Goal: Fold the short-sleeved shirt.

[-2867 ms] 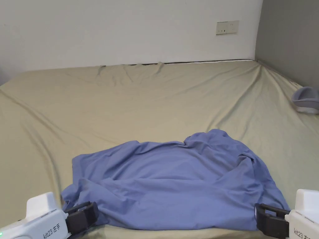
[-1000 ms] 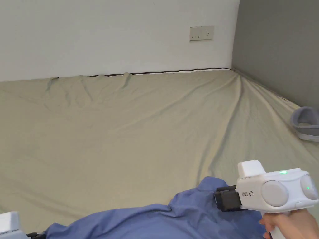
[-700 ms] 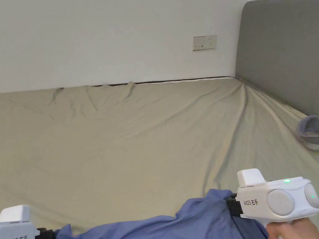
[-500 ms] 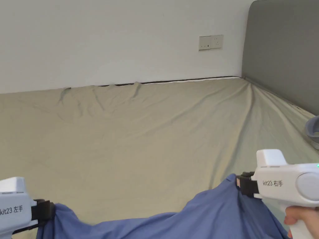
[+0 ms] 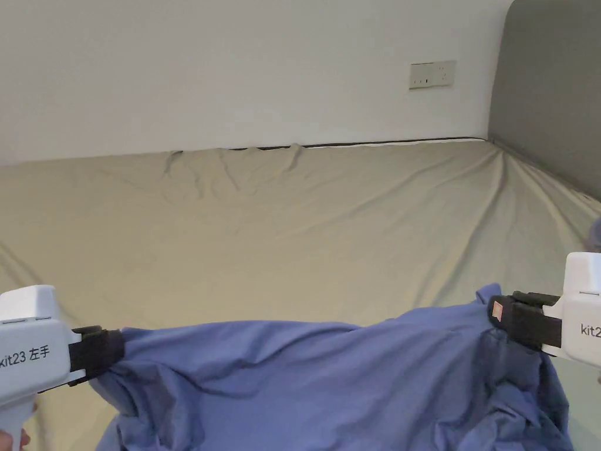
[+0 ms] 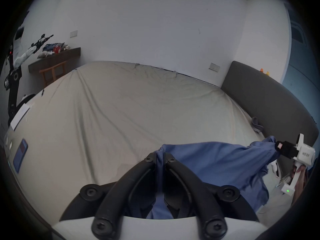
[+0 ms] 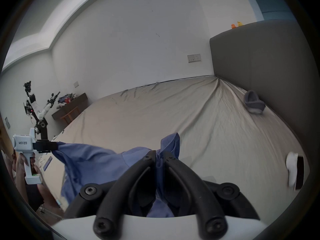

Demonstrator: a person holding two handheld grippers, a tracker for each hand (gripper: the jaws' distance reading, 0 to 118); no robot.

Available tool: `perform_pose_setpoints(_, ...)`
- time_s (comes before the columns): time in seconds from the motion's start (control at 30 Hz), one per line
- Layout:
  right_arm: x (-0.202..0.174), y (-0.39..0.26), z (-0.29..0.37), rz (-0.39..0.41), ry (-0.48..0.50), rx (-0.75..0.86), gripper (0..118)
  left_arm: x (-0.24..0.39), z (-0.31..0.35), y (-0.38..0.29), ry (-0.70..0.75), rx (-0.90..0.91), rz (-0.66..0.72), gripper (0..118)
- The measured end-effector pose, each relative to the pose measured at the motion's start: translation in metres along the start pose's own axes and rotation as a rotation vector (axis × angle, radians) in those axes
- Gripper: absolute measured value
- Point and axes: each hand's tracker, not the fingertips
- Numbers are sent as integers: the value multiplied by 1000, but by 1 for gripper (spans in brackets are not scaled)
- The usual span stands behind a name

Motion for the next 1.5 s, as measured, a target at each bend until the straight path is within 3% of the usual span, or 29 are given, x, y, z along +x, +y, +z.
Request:
perform_pose_setpoints(0.1,-4,-35,37,-22,5,-5,6,2,25,-36,-5,-24,21,3)
perform_pose_setpoints(0.43,-6,-174,110,-108,-139,-184,6,-7,68,-146,88,-144,58,3)
perform_pose_setpoints(0.57,8,-190,108,-110,-168,-248,6,-10,61,-160,118,-178,58,3)
perform_pose_setpoints(0.67,8,-184,107,-133,-156,-212,13,-5,61,-163,124,-184,33,3)
perform_pose_setpoints(0.7,5,-181,105,-108,-170,-198,13,-6,60,-163,120,-175,51,3)
perform_pose_setpoints(0.73,2,-179,105,-74,-212,-203,33,-7,60,-162,124,-166,70,7)
perform_pose_setpoints(0.77,-2,-177,103,-51,-258,-212,62,-7,61,-161,121,-159,74,19)
perform_pose_setpoints(0.8,-6,-174,103,-20,-290,-210,89,-7,64,-159,121,-150,79,43)
perform_pose_setpoints(0.83,-12,-169,105,8,-303,-194,106,-7,67,-158,117,-132,91,86)
perform_pose_setpoints(0.87,-15,-163,106,34,-298,-164,106,-6,70,-157,99,-110,105,110)
perform_pose_setpoints(0.9,-21,-156,105,50,-304,-145,105,-4,74,-155,88,-90,103,118)
perform_pose_setpoints(1.0,-37,-137,93,92,-348,-113,105,1,85,-140,35,-38,78,114)
perform_pose_setpoints(1.07,-46,-127,86,98,-348,-110,103,4,88,-134,38,-48,70,114)
perform_pose_setpoints(1.1,-50,-123,83,96,-346,-97,97,5,89,-131,50,-46,59,111)
perform_pose_setpoints(1.13,-53,-120,81,95,-331,-81,71,5,90,-129,74,-41,49,98)
perform_pose_setpoints(1.17,-57,-116,79,102,-307,-63,36,4,91,-128,95,-33,41,74)
perform_pose_setpoints(1.2,-61,-113,75,115,-290,-51,0,4,91,-127,110,-33,33,37)
perform_pose_setpoints(1.23,-64,-110,69,129,-262,-42,0,1,89,-126,116,-44,36,0)
perform_pose_setpoints(1.27,-71,-107,71,159,-262,-14,0,-3,85,-125,115,-74,44,0)
perform_pose_setpoints(1.4,-78,-91,58,150,-176,-20,0,-16,84,-127,73,-68,95,0)
perform_pose_setpoints(1.43,-79,-88,55,152,-164,-16,0,-20,81,-127,54,-63,125,21)
perform_pose_setpoints(1.5,-81,-82,48,171,-142,-17,0,-25,68,-133,20,-50,173,93)
